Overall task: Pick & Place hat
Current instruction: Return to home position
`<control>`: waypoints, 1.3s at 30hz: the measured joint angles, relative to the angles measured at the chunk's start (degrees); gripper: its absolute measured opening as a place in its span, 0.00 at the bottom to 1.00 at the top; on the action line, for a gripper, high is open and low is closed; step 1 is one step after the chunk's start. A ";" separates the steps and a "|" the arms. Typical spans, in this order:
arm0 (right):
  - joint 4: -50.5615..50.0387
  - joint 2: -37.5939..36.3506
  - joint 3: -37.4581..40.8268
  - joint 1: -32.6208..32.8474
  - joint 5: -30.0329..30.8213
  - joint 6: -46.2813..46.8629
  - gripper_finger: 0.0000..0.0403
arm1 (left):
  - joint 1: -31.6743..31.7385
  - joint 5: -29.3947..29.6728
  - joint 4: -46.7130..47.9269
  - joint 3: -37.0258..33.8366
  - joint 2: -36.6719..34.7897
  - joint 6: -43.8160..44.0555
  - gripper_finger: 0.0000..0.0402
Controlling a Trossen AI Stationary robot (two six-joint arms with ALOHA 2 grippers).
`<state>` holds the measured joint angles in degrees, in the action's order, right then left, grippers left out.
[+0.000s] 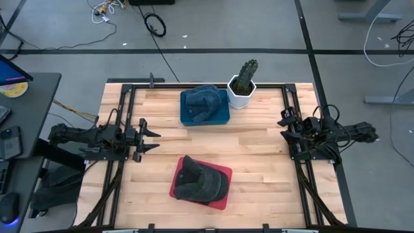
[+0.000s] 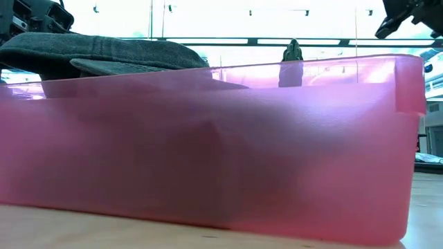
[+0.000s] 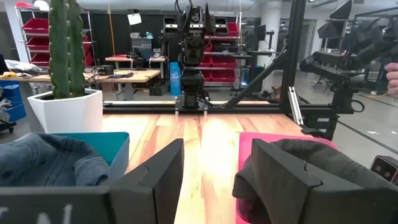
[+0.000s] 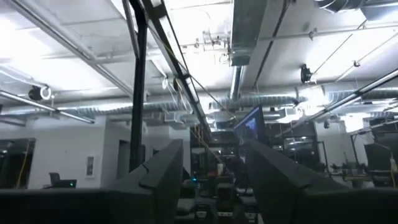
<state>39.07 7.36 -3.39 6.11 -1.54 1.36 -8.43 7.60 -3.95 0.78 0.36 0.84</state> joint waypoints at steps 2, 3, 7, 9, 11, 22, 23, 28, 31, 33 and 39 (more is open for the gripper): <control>0.31 -1.04 1.06 0.00 -0.26 0.43 0.44 | -0.02 0.00 0.02 0.00 0.00 0.00 0.48; 0.88 -1.46 1.72 0.00 -0.61 0.65 0.44 | -0.01 0.00 0.02 0.00 0.00 0.00 0.48; 0.15 -2.80 2.50 0.00 -0.87 1.35 0.44 | 0.00 0.00 0.00 0.00 0.00 0.00 0.48; -0.71 -3.01 2.50 0.00 -0.90 1.36 0.44 | -0.02 0.00 0.02 0.00 0.00 0.02 0.48; -2.73 -3.05 2.50 0.00 -1.07 1.25 0.44 | -0.02 0.00 0.00 0.00 0.00 0.00 0.48; -18.67 -3.02 2.46 0.00 -1.04 -0.91 0.44 | -0.02 0.00 0.01 0.00 0.00 0.00 0.48; -20.28 -3.02 2.46 0.00 -1.03 -2.26 0.44 | 0.00 0.00 0.02 0.00 0.00 0.02 0.48; -27.17 -2.97 2.44 -0.02 -0.87 -6.19 0.44 | 0.00 0.00 0.00 0.00 0.00 0.00 0.48; -27.72 -3.00 2.44 -0.02 -0.87 -5.23 0.44 | 0.00 0.00 0.02 0.00 0.00 0.02 0.48; -29.17 -3.00 2.44 -0.02 -0.87 -4.19 0.44 | 0.00 0.00 0.00 0.00 0.00 0.00 0.48; -36.83 -3.00 2.44 -0.02 -0.87 -3.54 0.44 | -0.02 0.00 0.01 0.00 0.00 0.02 0.48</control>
<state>2.24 4.36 -0.95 6.09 -2.42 -2.18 -8.45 7.60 -3.94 0.78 0.36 0.86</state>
